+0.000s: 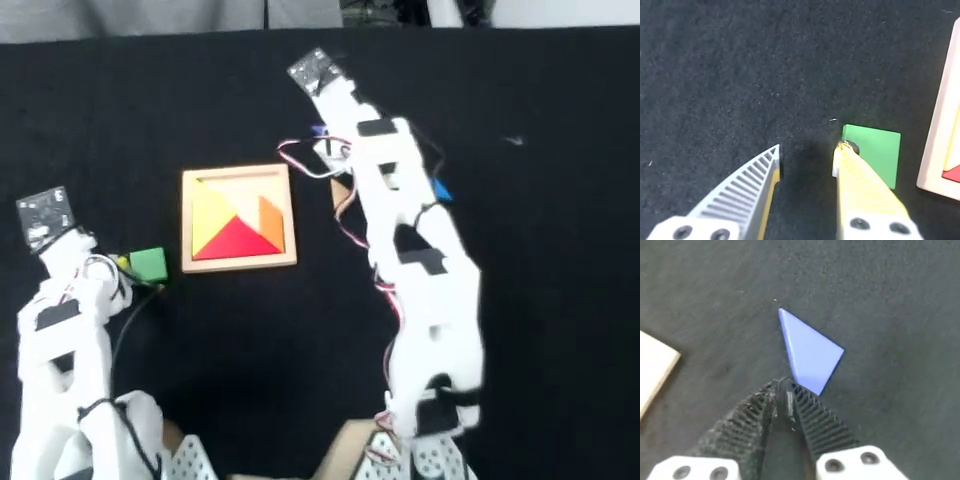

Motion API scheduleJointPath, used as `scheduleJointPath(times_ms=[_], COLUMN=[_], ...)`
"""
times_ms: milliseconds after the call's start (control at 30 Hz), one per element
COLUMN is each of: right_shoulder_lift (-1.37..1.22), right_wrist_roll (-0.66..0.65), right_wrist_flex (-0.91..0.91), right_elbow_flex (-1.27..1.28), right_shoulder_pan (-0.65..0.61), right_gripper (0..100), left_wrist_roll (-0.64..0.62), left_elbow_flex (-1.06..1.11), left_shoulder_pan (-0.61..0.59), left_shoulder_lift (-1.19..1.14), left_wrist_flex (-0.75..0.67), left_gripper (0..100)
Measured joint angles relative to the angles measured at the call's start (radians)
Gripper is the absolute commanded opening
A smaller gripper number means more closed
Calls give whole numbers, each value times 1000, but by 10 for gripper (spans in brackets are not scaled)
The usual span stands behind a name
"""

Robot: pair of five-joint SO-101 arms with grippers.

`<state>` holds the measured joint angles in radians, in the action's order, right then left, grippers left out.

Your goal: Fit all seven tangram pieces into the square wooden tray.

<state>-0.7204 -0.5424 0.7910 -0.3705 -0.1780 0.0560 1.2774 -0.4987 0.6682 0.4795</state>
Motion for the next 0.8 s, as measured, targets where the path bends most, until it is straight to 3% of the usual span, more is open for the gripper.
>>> scheduleJointPath(times_ms=[333, 567, 800], right_shoulder_lift=[83, 8, -6], right_wrist_roll=[-3, -2, -49], right_wrist_flex=[150, -124, -129], right_elbow_flex=[-14, -20, -21], right_shoulder_pan=[112, 133, 137], right_gripper=[28, 11, 11], left_wrist_roll=[0, 0, 0], left_elbow_flex=[0, 0, 0], left_shoulder_pan=[0, 0, 5], left_shoulder_lift=[0, 0, 0], left_wrist_flex=[0, 0, 0], left_gripper=[177, 177, 177])
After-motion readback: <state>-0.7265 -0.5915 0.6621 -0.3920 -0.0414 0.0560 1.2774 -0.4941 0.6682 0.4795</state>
